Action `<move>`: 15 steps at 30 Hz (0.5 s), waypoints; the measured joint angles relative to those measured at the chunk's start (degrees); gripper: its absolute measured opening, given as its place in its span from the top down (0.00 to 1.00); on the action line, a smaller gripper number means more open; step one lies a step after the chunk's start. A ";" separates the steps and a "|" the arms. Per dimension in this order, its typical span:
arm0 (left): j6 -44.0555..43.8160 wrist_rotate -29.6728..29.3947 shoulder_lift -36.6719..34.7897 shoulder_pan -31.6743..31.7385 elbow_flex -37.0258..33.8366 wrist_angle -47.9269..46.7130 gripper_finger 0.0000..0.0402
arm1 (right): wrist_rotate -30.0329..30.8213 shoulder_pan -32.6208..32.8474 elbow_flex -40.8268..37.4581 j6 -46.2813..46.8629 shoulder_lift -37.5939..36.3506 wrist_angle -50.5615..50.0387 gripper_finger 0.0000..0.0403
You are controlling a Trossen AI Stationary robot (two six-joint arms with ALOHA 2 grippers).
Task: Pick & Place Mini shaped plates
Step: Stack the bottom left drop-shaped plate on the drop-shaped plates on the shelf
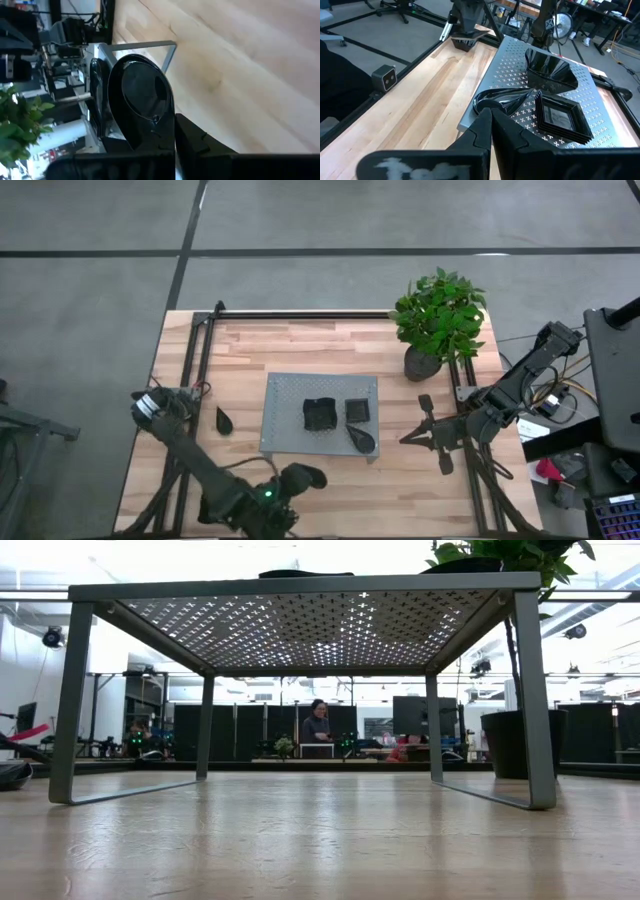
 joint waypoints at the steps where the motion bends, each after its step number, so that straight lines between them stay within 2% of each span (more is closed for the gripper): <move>1: 1.78 0.58 0.00 0.70 0.24 0.08 1.00 | 0.00 0.00 0.00 0.00 -0.01 -0.01 0.98; 9: 11.57 6.39 0.00 6.46 2.44 1.19 1.00 | 0.01 0.00 0.00 0.00 -0.01 0.00 0.98; 15: 23.46 6.62 0.00 9.59 3.50 7.43 1.00 | 0.00 0.00 0.00 0.00 -0.01 0.00 0.98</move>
